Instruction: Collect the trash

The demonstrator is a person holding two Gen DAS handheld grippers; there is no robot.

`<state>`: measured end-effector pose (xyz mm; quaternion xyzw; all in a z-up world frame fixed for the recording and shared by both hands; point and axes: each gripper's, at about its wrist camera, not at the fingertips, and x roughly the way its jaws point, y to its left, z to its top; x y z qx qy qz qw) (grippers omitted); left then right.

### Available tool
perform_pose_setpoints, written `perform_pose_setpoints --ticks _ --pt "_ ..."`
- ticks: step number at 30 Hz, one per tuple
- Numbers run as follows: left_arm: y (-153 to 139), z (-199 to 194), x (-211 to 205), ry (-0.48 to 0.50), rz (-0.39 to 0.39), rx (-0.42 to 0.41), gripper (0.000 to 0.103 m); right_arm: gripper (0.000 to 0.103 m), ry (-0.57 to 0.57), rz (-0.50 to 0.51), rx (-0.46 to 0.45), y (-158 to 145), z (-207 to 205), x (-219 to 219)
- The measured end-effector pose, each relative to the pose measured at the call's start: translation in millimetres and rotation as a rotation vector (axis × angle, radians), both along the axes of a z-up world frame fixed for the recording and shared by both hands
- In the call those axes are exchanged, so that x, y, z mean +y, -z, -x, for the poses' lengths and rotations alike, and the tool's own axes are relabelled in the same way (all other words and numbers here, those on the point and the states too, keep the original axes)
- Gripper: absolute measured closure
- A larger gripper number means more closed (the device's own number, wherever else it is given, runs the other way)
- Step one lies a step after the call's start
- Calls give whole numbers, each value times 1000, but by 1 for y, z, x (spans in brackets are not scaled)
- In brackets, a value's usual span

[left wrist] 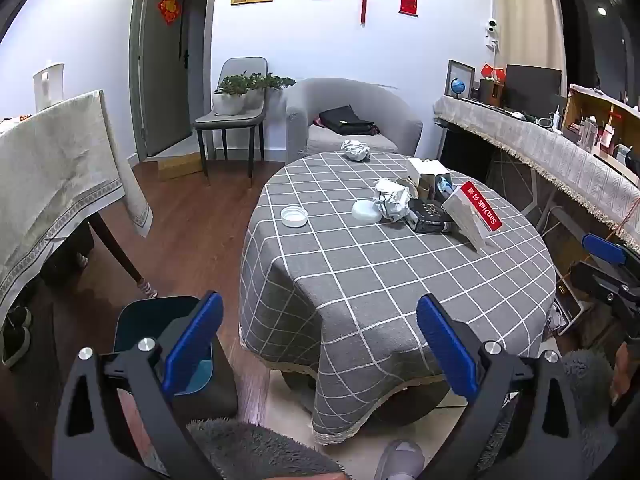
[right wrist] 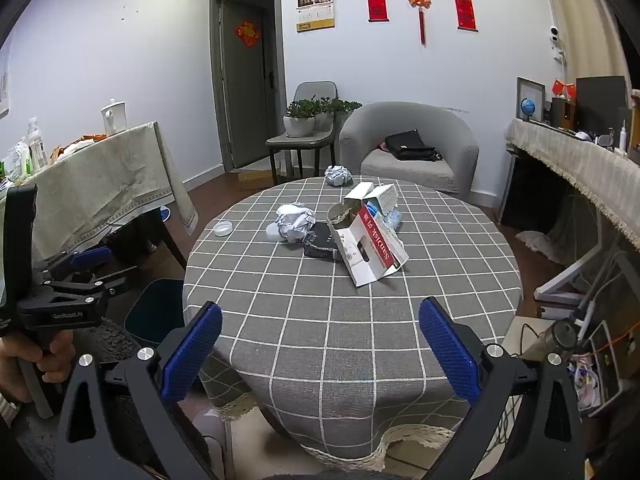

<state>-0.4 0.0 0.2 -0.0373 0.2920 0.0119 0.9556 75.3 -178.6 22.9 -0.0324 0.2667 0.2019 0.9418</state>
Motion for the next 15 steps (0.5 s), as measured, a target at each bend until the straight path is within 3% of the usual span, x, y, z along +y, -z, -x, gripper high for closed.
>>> perform_pose_setpoints --ticks 15 --pt "0 0 1 1 0 5 4 3 0 -10 1 1 -1 -1"
